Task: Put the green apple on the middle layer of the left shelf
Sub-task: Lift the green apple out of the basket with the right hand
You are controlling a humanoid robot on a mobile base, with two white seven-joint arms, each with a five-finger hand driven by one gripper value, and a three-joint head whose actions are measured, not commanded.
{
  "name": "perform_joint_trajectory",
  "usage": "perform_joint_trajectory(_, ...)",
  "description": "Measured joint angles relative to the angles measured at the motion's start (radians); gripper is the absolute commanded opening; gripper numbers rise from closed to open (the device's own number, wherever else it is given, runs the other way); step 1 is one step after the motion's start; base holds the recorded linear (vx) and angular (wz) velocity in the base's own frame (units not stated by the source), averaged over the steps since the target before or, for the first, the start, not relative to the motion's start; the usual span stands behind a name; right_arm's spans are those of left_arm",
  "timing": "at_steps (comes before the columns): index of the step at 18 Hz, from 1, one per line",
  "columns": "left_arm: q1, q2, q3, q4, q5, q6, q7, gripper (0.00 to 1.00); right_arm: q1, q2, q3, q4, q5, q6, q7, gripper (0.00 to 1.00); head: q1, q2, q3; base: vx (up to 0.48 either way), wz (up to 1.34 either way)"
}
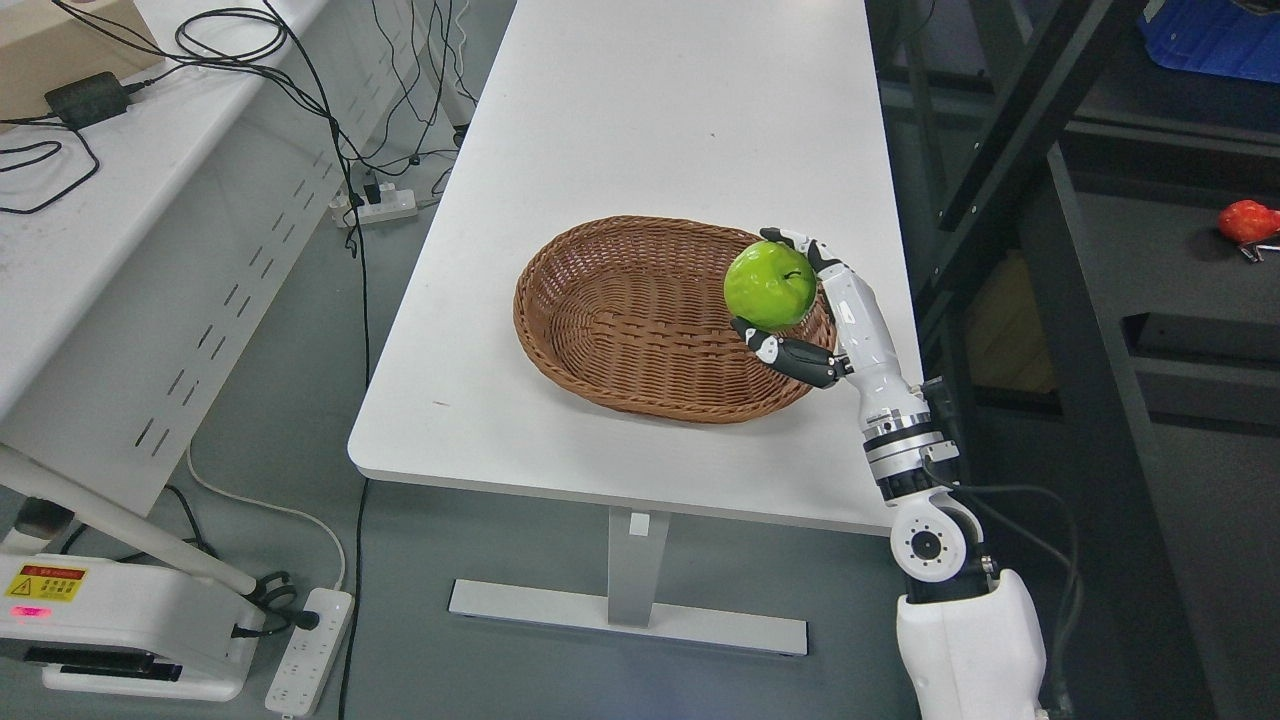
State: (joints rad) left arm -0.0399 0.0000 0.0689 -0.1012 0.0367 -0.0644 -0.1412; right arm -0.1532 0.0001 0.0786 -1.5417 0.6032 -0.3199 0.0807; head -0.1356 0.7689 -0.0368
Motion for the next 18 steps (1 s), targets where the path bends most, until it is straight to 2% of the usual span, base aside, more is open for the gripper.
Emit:
perform_joint_trajectory(11, 0.0, 0.0, 0.0, 0.0, 0.0, 0.006, 0.0, 1.0, 0.09, 0.0, -0.053, -0.1, -0.065, -0.011, -0.006, 0.0, 0.0, 0.0, 0.0, -0.017, -0.01)
perform_joint_trajectory(18, 0.0, 0.0, 0.0, 0.0, 0.0, 0.007, 0.0, 1.0, 0.135, 0.0, -0.038, -0.119, -0.07, -0.015, 0.048, 0.0, 0.0, 0.0, 0.0, -0.127, -0.13)
